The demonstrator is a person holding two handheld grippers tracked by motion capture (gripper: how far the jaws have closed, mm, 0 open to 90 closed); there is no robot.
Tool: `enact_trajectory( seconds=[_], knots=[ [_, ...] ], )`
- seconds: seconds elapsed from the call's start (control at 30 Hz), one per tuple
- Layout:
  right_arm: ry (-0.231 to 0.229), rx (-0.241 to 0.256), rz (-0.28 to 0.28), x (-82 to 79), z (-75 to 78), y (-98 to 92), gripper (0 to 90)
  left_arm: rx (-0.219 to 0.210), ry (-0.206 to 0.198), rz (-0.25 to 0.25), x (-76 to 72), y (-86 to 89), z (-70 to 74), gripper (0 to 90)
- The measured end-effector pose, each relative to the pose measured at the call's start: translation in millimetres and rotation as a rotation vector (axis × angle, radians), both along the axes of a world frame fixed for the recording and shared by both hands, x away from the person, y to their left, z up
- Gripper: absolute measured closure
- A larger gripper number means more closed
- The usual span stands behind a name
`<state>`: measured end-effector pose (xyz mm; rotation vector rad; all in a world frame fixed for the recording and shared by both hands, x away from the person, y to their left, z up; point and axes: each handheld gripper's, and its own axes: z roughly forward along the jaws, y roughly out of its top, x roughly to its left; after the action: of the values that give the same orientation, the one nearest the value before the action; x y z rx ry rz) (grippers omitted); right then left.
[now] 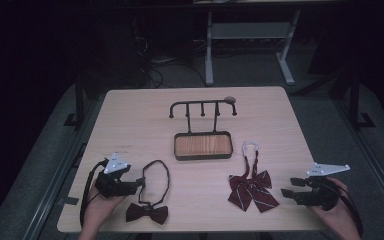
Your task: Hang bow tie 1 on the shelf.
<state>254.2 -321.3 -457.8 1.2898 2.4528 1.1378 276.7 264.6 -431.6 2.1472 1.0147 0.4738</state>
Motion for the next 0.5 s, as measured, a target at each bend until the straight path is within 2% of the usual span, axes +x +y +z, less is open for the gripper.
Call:
enact_trajectory(
  seconds=[0.13, 0.33, 0.5],
  knots=[
    [-0.007, -0.001, 0.010, 0.4, -0.3, -0.1, 36.0, 0.005, 0.000, -0.002, 0.1, -0.1, -0.2, 28.7],
    [0.010, 0.016, 0.008, 1.7, 0.7, 0.2, 35.7, 0.009, 0.002, 0.000, 1.0, 2.0, -0.4, 28.6],
    [-0.003, 0.013, 0.015, 3.3, 5.9, 4.4, 35.5, 0.006, 0.001, -0.001, 1.0, 3.1, -0.2, 28.5]
  ],
)
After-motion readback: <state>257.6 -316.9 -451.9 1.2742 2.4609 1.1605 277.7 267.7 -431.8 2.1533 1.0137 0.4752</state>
